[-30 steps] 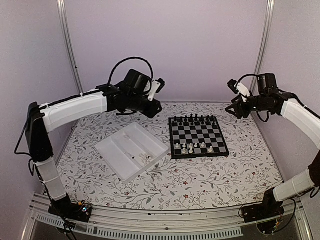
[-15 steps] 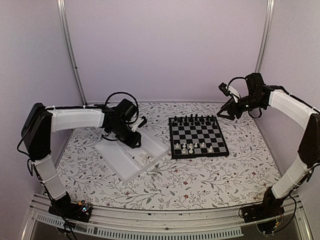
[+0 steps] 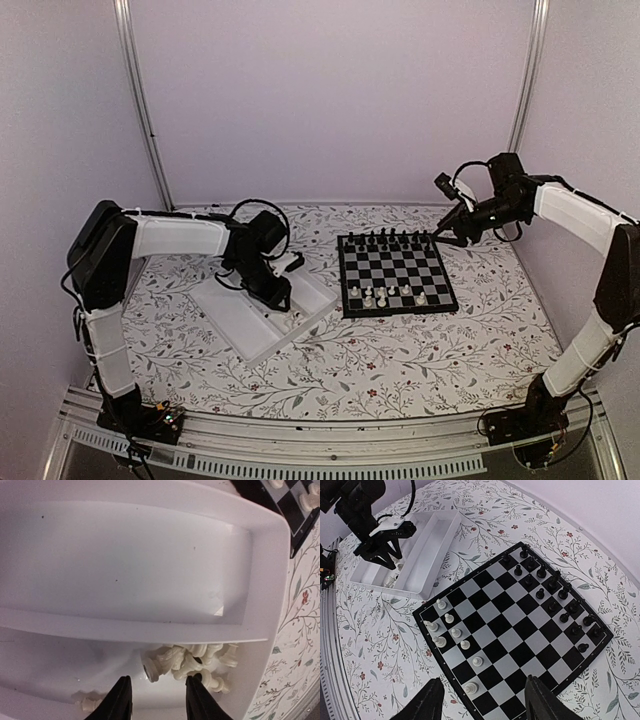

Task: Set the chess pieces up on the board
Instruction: Pick up the chess piece from the storage box, then place the chess piece on the chessboard.

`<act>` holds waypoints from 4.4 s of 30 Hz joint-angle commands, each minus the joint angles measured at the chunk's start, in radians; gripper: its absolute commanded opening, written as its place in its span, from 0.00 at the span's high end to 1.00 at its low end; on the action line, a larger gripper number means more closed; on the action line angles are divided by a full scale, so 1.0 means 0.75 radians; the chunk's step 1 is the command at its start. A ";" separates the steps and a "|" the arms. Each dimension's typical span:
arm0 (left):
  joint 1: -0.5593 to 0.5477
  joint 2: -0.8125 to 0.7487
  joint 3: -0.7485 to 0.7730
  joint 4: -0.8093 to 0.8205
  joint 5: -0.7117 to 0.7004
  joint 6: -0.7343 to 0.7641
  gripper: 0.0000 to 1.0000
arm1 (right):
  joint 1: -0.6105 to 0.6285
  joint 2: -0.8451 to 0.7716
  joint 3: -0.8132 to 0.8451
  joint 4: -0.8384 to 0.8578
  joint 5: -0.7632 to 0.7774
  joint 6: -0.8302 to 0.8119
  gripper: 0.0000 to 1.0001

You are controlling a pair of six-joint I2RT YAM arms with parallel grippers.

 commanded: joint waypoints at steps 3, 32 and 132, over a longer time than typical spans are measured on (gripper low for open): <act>0.034 0.046 0.017 -0.027 0.062 -0.041 0.70 | -0.001 0.025 -0.026 0.007 -0.043 0.000 0.41; 0.151 -0.124 -0.182 0.199 0.287 -0.113 0.98 | 0.185 0.080 0.094 0.014 -0.052 0.082 0.45; 0.083 -0.579 -0.397 0.652 0.294 -0.221 0.66 | 0.563 0.693 0.754 -0.218 0.089 0.372 1.00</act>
